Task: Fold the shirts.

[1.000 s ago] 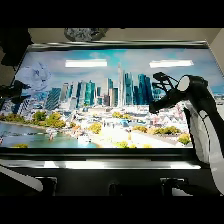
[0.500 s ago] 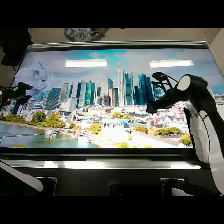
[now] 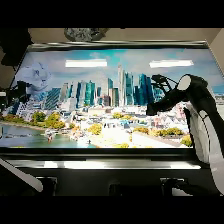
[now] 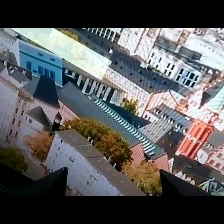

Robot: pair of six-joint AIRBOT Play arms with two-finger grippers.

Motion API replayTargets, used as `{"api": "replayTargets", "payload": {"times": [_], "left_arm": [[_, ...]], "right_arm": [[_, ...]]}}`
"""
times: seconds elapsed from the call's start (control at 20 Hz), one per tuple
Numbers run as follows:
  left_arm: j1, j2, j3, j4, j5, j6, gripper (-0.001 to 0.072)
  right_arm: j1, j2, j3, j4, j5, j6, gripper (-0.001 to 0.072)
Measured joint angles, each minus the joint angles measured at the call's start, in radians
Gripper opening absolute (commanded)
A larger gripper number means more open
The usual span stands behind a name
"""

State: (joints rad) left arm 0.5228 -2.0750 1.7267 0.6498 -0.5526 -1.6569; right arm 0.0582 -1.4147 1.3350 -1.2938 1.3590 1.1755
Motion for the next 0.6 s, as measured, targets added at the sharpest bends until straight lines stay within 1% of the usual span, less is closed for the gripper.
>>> {"api": "replayTargets", "payload": {"times": [0.05, 0.1, 0.15, 0.2, 0.25, 0.3, 0.35, 0.5, 0.6], "left_arm": [[-0.003, -0.005, 0.0, -0.021, 0.01, 0.0, 0.0592], [-0.008, -0.011, 0.0, -0.038, 0.02, -0.001, 0.058], [-0.011, -0.016, 0.0, -0.051, 0.029, -0.002, 0.0498], [-0.015, -0.02, 0.0, -0.06, 0.035, -0.005, 0.0369], [-0.018, -0.027, 0.0, -0.067, 0.038, -0.017, 0.0292], [-0.02, -0.031, 0.0, -0.072, 0.042, -0.032, 0.0127], [-0.022, -0.035, 0.0, -0.08, 0.048, -0.053, 0.0029], [-0.024, -0.041, 0.0, -0.089, 0.051, -0.083, 0.0026], [-0.024, -0.035, -0.001, -0.089, 0.043, -0.085, 0.0024]], "right_arm": [[0.0, 0.0, 0.0, 0.0, 0.009, 0.0, 0.067], [0.0, 0.0, 0.0, 0.0, 0.015, 0.0, 0.067], [0.0, 0.0, 0.0, 0.0, 0.021, 0.0, 0.067], [0.0, 0.0, 0.0, 0.0, 0.03, 0.0, 0.067], [0.0, 0.0, 0.0, 0.001, 0.038, 0.0, 0.067], [0.0, 0.0, 0.0, 0.001, 0.043, 0.0, 0.067], [0.0, 0.0, 0.0, 0.002, 0.05, 0.0, 0.067], [0.0, 0.0, 0.0, 0.002, 0.069, 0.0, 0.067], [0.0, 0.0, 0.0, 0.002, 0.073, 0.0, 0.067]]}}
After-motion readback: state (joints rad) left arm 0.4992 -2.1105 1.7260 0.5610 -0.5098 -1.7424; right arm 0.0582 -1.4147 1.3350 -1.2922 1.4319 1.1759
